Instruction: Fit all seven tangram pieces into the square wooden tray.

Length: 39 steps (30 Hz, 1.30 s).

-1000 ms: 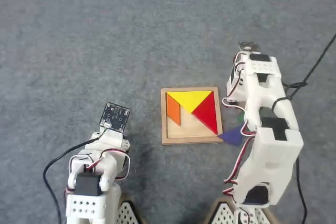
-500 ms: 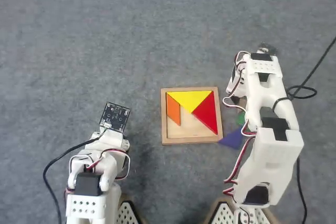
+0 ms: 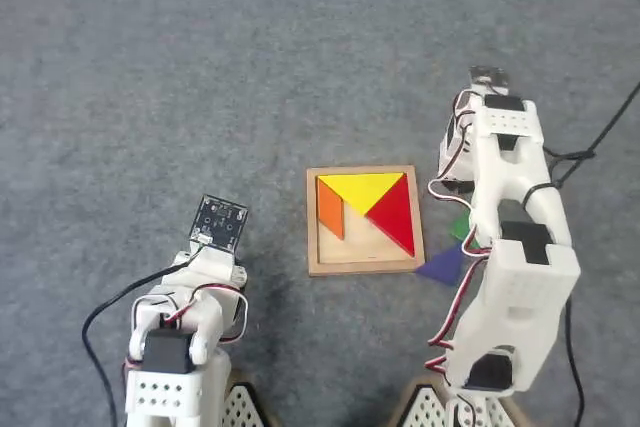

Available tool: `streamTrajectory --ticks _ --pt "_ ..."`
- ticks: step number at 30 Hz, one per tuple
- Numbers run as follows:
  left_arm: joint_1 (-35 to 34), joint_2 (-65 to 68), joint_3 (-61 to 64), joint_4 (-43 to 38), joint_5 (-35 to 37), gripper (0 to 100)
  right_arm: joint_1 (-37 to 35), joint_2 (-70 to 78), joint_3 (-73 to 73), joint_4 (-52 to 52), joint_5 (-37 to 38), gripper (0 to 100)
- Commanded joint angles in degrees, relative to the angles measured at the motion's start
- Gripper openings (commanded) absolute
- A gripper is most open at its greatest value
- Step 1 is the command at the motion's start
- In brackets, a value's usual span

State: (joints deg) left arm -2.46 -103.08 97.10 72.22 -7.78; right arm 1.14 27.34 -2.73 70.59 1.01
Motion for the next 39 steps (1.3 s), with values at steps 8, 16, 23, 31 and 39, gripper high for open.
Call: streamTrajectory --ticks 8,16,23,31,39 --pt "-0.3 -1.4 -0.7 0.3 0.4 1 -0.4 -0.2 -13.5 10.4 3.3 2.5" --pt "-0.3 -1.4 -0.7 0.3 0.4 1 -1.4 2.1 -14.3 5.9 -22.2 24.7" --pt "-0.3 -1.4 -0.7 0.3 0.4 1 -1.8 8.0 -14.3 -2.4 -33.3 30.3" --pt "-0.3 -1.4 -0.7 0.3 0.4 1 -1.3 10.1 -14.3 -4.8 -33.4 30.3" --pt "-0.3 -1.4 -0.7 0.3 0.4 1 -1.3 9.6 -14.3 -1.8 -31.7 9.6"
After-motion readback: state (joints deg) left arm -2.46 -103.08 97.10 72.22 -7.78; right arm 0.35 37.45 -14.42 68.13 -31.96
